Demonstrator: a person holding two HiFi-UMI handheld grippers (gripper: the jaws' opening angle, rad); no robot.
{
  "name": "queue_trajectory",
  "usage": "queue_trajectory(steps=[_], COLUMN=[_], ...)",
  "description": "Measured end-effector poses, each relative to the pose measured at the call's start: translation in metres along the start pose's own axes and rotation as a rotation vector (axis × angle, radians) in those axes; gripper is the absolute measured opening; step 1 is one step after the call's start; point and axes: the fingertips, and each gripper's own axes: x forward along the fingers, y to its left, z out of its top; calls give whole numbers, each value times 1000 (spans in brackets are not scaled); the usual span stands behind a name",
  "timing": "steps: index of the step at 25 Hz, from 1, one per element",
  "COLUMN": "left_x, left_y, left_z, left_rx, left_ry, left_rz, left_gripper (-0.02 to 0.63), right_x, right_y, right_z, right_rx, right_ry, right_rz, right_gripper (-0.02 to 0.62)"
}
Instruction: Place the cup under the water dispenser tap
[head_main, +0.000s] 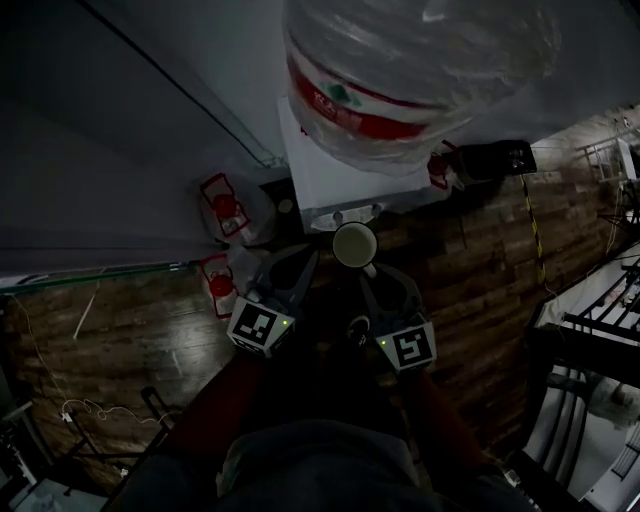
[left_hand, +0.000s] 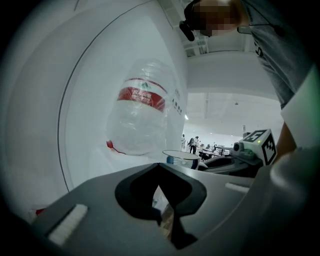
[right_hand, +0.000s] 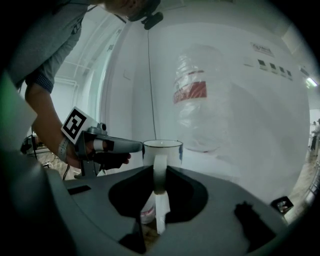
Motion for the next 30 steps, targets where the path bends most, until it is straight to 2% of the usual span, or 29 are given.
queue_trajectory(steps=[3, 8, 16, 24, 30], left_x=[8, 13, 26, 48, 71], left_y=[-4, -4, 3, 29, 52], left_z=[-19, -61, -125, -190, -242], left_rx=[28, -5, -22, -24, -27], left_ry=[-23, 1, -56, -65, -47], left_rz=[28, 123, 246, 256, 243], left_gripper=[8, 8, 8, 8, 8], right_x=[-5, -5, 10, 51, 90], right_y=[-6, -14, -22, -19, -30], right_z=[-18, -66, -153, -237, -278], right_rx=[-16, 5, 37, 49, 53], right_ry=[2, 11, 24, 28, 24], right_rz=[32, 76, 120, 106, 62], right_gripper=[64, 64, 64, 64, 64])
